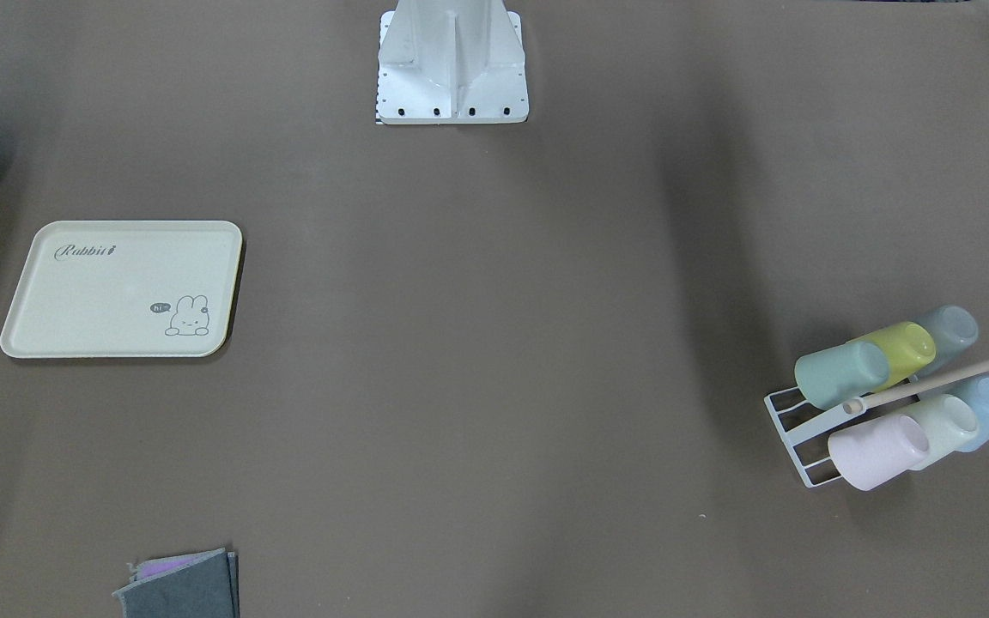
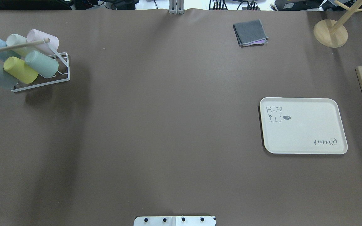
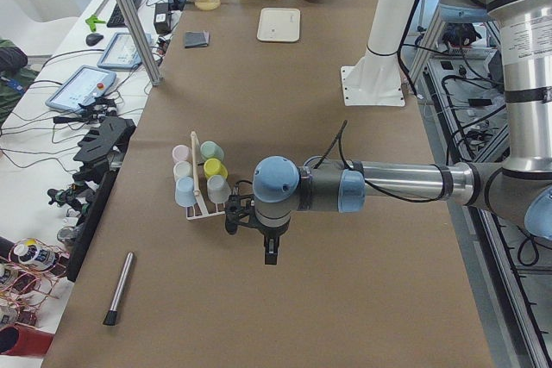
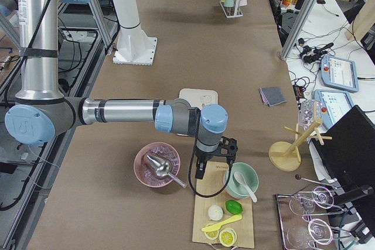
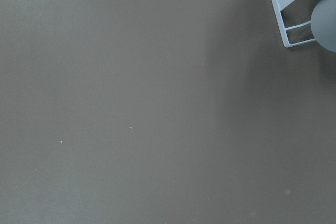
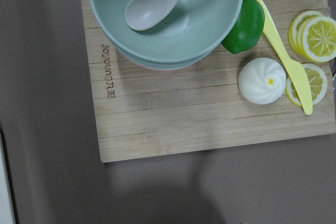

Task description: Pick up and place green cup on tray

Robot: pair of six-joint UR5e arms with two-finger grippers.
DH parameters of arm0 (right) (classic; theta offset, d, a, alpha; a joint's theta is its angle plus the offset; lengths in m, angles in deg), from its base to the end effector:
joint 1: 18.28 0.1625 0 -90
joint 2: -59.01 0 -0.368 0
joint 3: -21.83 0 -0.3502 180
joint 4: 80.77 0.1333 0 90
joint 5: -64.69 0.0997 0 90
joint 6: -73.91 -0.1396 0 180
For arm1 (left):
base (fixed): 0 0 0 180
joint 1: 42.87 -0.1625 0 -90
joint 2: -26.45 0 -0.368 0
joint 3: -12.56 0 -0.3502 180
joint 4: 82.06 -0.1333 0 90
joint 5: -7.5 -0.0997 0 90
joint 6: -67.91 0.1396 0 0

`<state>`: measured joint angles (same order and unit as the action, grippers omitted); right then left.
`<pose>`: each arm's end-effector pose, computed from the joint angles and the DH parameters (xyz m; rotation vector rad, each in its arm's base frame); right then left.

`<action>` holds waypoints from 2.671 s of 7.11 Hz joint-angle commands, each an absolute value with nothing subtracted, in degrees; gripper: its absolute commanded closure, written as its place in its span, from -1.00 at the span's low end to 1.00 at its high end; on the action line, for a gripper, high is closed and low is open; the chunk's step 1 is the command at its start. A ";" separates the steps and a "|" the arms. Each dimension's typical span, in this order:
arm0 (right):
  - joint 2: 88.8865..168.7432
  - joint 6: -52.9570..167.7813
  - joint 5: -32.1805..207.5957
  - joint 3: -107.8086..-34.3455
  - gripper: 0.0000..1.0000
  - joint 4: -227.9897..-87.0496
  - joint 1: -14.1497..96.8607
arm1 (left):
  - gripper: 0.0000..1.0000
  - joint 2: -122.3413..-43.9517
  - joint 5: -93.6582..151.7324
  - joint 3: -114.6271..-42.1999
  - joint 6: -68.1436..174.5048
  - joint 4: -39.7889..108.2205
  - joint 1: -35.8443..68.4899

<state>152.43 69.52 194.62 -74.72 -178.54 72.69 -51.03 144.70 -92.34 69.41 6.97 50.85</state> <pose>0.0508 -0.4176 0.6255 -0.0985 -0.6943 0.1179 -0.0550 -0.3693 0.5996 0.0607 0.8219 -0.0264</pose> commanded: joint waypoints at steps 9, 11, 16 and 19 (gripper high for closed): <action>154.19 63.28 195.20 -73.44 -1.00 -168.05 72.43 | -0.97 -52.65 145.05 -92.74 69.50 9.07 50.82; 153.76 62.76 195.20 -73.62 -1.00 -168.05 69.37 | -0.97 -51.87 145.31 -90.47 69.66 11.44 50.99; 152.70 53.70 200.57 -75.38 -1.00 -166.22 61.20 | -0.97 -51.87 145.16 -94.54 66.25 19.54 51.43; 150.33 51.86 197.58 -75.38 -1.00 -166.03 53.91 | -0.97 -52.39 133.41 -105.01 70.18 19.71 42.86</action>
<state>150.99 52.47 198.56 -75.42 -166.09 57.31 -52.26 138.31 -101.06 68.24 19.65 47.38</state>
